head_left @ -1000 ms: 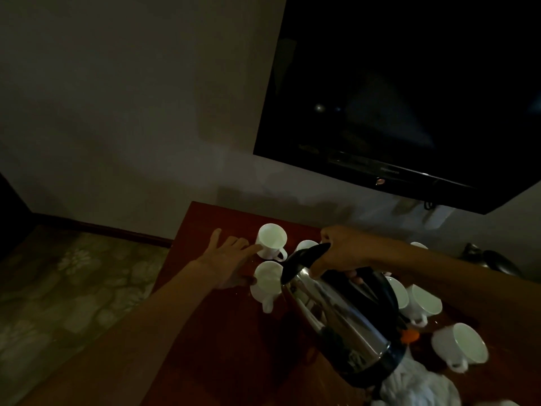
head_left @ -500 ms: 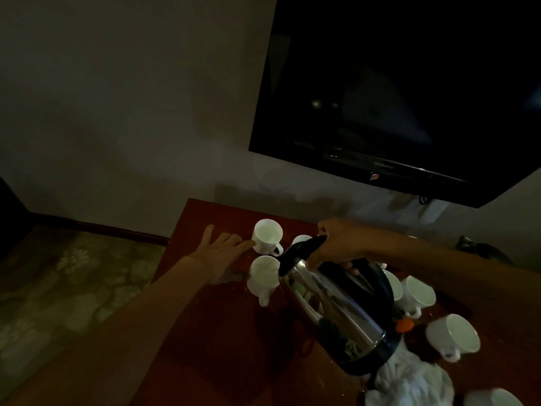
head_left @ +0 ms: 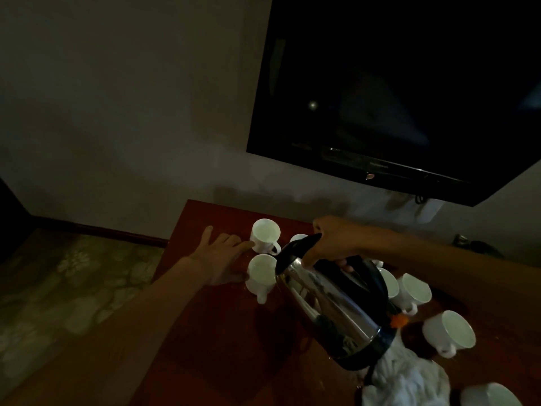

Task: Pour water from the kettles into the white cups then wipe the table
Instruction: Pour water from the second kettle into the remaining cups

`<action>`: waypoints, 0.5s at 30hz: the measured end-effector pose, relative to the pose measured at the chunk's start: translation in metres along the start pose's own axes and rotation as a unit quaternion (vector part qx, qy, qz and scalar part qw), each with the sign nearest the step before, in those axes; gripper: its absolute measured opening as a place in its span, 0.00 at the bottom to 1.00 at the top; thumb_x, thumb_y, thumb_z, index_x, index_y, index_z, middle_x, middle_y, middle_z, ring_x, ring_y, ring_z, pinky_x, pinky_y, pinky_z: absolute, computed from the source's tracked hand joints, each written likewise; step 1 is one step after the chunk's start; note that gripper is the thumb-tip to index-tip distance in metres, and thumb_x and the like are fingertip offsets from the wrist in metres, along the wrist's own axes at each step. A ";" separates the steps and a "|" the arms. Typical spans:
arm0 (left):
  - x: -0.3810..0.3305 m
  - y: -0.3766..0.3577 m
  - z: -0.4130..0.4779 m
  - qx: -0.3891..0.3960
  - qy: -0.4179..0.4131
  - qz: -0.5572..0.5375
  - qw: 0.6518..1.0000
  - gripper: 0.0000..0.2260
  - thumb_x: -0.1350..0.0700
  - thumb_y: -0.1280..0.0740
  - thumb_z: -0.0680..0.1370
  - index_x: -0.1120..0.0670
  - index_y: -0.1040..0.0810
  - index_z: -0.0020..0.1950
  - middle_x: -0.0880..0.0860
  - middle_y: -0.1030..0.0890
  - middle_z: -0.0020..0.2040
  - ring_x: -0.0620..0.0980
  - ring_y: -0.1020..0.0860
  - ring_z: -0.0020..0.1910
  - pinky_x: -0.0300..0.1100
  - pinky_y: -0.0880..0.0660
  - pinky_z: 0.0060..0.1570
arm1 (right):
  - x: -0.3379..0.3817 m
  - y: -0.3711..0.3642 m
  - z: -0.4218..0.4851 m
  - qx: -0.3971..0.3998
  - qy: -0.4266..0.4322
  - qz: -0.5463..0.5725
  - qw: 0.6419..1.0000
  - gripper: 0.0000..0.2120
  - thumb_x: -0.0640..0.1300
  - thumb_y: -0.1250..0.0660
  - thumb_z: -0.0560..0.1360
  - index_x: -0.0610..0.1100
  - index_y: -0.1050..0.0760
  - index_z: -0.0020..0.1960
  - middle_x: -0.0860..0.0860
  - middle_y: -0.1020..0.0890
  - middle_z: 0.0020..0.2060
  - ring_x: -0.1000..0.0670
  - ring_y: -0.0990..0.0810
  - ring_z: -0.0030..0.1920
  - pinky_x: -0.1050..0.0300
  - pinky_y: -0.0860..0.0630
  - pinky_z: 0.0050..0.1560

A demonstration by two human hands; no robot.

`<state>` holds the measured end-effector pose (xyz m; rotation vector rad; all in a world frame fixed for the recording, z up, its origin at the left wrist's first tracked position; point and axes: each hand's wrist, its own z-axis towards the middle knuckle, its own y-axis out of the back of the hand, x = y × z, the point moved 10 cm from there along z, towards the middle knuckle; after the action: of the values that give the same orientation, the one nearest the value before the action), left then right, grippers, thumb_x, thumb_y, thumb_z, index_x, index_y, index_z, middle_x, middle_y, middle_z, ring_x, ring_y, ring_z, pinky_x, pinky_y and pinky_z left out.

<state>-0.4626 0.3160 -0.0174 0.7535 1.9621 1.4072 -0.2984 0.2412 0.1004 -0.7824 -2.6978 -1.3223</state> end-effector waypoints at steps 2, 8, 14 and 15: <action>-0.001 0.000 -0.002 -0.006 -0.003 0.000 1.000 0.36 0.35 0.38 0.78 0.44 0.50 0.81 0.52 0.39 0.77 0.52 0.44 0.78 0.67 0.62 0.72 | 0.002 0.000 0.000 0.003 0.002 -0.006 1.000 0.19 0.45 0.24 0.73 0.37 0.26 0.57 0.45 0.23 0.29 0.52 0.28 0.21 0.62 0.29 0.22; 0.000 -0.004 -0.008 0.000 0.001 -0.002 1.000 0.36 0.35 0.39 0.78 0.44 0.50 0.81 0.52 0.38 0.76 0.52 0.44 0.77 0.67 0.61 0.73 | 0.002 -0.001 0.003 0.001 -0.001 -0.011 1.000 0.19 0.45 0.24 0.74 0.38 0.28 0.59 0.44 0.22 0.32 0.52 0.27 0.22 0.61 0.28 0.23; 0.002 -0.004 -0.012 -0.001 0.001 -0.008 1.000 0.37 0.35 0.39 0.78 0.45 0.50 0.81 0.52 0.39 0.77 0.52 0.45 0.78 0.68 0.61 0.73 | 0.001 -0.002 0.000 -0.002 -0.005 0.007 1.000 0.20 0.44 0.25 0.74 0.41 0.31 0.59 0.44 0.22 0.34 0.53 0.27 0.23 0.62 0.28 0.24; 0.002 -0.004 -0.012 0.000 0.002 -0.008 1.000 0.37 0.35 0.39 0.78 0.45 0.50 0.81 0.52 0.39 0.77 0.52 0.45 0.78 0.68 0.61 0.73 | 0.001 -0.002 0.000 -0.004 -0.004 0.009 1.000 0.21 0.44 0.25 0.74 0.41 0.31 0.60 0.45 0.22 0.34 0.53 0.27 0.23 0.62 0.28 0.24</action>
<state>-0.4734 0.3086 -0.0181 0.7350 1.9674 1.4002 -0.2999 0.2403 0.0993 -0.8121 -2.6874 -1.3299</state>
